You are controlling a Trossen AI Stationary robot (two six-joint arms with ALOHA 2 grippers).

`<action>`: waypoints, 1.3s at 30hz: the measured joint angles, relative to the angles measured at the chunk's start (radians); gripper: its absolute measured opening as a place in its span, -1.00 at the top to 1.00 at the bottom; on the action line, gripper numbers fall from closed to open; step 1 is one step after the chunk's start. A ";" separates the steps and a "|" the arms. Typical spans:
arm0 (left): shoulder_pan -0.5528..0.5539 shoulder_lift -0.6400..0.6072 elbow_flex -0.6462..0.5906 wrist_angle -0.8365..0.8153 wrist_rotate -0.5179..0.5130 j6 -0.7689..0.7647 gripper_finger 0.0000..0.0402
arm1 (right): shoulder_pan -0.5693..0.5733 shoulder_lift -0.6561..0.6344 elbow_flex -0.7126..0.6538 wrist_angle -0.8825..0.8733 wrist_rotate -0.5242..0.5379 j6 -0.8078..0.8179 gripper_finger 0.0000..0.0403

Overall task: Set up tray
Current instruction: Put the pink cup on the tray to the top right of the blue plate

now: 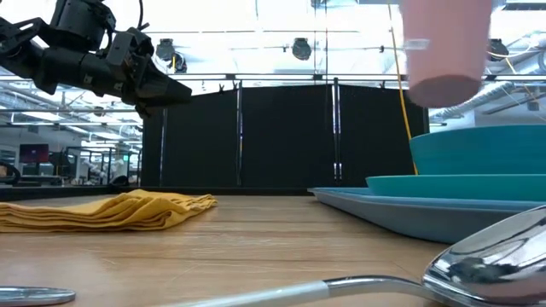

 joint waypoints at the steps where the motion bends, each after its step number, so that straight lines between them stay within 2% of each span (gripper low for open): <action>1: 0.000 0.000 0.000 0.003 0.000 0.000 0.33 | 0.010 0.009 0.000 0.000 -0.016 0.027 1.00; 16: 0.000 0.000 0.000 0.008 0.000 -0.027 0.33 | 0.182 0.159 0.000 -0.043 -0.123 0.441 1.00; 21: 0.000 0.000 0.000 0.011 -0.001 -0.027 0.33 | 0.229 0.192 0.000 -0.145 -0.208 0.625 1.00; 29: 0.000 0.000 0.000 0.014 -0.001 -0.014 0.33 | 0.290 0.201 0.000 -0.299 -0.239 0.821 1.00; 39: 0.000 0.000 0.000 0.014 -0.001 -0.014 0.33 | 0.295 0.200 -0.017 -0.393 -0.260 0.907 1.00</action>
